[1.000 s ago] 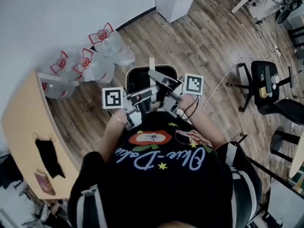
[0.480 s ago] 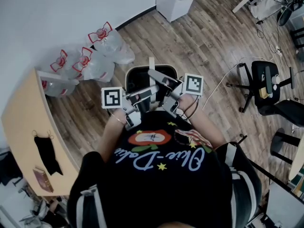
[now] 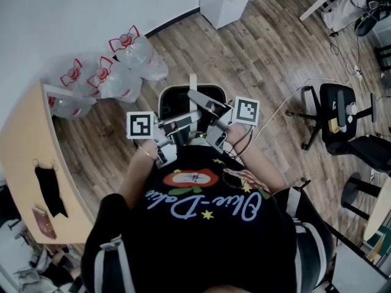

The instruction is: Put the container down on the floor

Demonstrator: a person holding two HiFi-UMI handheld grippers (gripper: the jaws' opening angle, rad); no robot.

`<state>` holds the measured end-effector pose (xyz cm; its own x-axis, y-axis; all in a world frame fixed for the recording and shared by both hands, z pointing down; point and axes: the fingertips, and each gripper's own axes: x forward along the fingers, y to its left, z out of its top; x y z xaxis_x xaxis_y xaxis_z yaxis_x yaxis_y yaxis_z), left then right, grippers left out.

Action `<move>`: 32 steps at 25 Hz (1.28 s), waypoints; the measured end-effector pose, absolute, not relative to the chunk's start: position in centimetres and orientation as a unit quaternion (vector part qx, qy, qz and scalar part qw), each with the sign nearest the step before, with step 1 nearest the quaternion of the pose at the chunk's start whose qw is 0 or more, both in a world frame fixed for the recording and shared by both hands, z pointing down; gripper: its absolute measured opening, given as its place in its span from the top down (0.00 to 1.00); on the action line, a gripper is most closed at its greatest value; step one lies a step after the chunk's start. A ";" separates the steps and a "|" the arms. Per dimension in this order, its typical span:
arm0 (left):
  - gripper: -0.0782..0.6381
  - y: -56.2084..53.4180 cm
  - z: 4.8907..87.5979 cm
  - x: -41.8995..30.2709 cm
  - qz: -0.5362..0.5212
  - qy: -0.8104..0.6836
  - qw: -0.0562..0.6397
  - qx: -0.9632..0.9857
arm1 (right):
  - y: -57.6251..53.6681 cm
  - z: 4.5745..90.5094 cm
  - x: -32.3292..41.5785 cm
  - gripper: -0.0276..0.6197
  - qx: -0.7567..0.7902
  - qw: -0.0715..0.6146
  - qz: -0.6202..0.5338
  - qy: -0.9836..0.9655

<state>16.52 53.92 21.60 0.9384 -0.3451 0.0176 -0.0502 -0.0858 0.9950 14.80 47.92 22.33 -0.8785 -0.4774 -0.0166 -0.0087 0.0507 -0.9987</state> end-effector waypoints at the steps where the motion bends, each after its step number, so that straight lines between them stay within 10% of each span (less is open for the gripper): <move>1: 0.82 54.3 21.6 15.9 -0.115 -0.134 0.661 0.730 | 48.3 22.3 14.2 0.84 -0.175 0.170 -0.666 0.705; 32: 0.82 44.4 22.5 16.9 -0.111 -0.085 0.676 0.724 | 38.3 23.3 15.9 0.84 -0.241 0.183 -0.644 0.702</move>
<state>16.89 44.43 22.46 0.9610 -0.2728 -0.0451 0.0262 -0.0726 0.9970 15.88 38.27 23.26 -0.8168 -0.5745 0.0532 -0.1021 0.0532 -0.9933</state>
